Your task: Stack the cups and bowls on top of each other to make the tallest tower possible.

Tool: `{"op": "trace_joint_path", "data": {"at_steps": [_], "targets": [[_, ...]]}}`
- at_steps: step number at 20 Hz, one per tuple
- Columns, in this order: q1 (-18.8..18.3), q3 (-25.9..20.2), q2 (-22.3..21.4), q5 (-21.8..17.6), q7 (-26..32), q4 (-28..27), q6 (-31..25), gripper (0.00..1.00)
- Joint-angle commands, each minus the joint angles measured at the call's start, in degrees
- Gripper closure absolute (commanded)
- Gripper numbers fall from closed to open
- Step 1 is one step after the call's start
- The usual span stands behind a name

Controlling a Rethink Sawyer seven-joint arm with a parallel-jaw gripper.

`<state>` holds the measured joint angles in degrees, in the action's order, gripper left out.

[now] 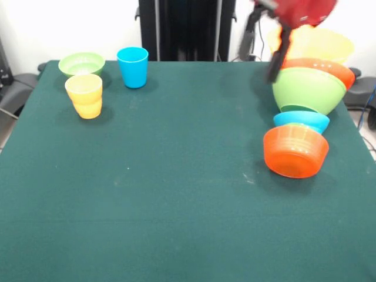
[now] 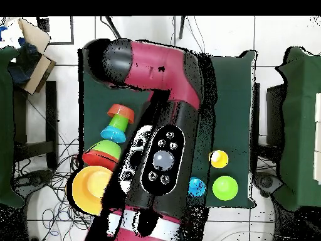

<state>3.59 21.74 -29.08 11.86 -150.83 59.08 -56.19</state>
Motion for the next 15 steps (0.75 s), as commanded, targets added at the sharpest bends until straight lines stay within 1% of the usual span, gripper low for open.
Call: {"op": "trace_joint_path", "data": {"at_steps": [1, 4, 7, 15], "targets": [[-4.55, -11.32, 0.53, -7.79, 21.35, 10.97, 8.35, 0.00], [-6.00, -13.39, 0.35, -8.66, 21.79, 12.13, 10.35, 0.00], [-6.79, -14.43, 0.17, -9.56, 21.79, 12.24, 10.25, 0.00], [-9.77, -17.81, -0.18, -11.66, 22.83, 14.06, 13.27, 0.00]]}}
